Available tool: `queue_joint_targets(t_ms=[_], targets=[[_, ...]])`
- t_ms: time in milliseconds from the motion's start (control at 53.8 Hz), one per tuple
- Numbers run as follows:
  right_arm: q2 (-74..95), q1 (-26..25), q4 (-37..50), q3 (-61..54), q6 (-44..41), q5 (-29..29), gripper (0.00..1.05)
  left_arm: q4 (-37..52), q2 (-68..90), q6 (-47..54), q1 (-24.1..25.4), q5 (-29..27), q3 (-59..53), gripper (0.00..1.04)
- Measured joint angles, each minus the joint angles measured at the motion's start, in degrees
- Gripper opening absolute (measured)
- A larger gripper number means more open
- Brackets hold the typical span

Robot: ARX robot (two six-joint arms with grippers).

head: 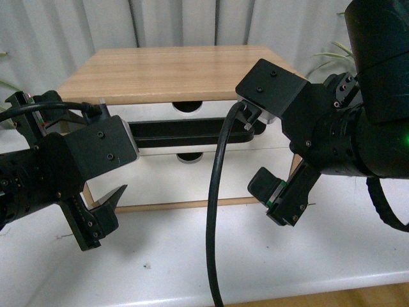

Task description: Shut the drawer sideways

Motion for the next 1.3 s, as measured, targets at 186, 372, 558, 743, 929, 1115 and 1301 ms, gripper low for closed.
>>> queue_joint_targets(t_ms=[186, 372, 558, 743, 929, 1115, 1301], targets=[[1.62, -1.97, -0.24, 2.51, -0.28, -0.66, 0.98, -1.75, 1.33, 0.09, -0.79, -0.59, 2.58, 0.98], [-4.55, -1.55, 0.37, -3.63, 2.91, -2.93, 0.98, -3.63, -3.48, -4.2, -2.6, -1.2, 0.35, 0.98], [-18.38, -1.57, 2.64, -15.65, 9.94, -1.27, 0.98, -8.57, -23.76, -18.18, -5.01, -0.11, -10.64, 0.98], [-35.19, -1.55, 1.33, -27.08, 17.29, 4.33, 0.98, -20.39, -45.75, -35.3, -4.2, 0.17, -20.0, 0.98], [-57.88, -1.64, -8.28, -36.54, 26.86, 12.33, 0.98, -37.81, -74.16, -49.75, -1.92, -2.73, -25.64, 0.98], [-75.41, -1.44, -12.63, -41.4, 35.85, 19.63, 0.98, -53.24, -94.99, -60.19, 8.02, 1.95, -30.62, 0.98], [-76.67, -1.2, -12.61, -41.53, 38.38, 21.59, 0.98, -53.55, -97.57, -63.89, 9.18, 2.45, -31.21, 0.98]])
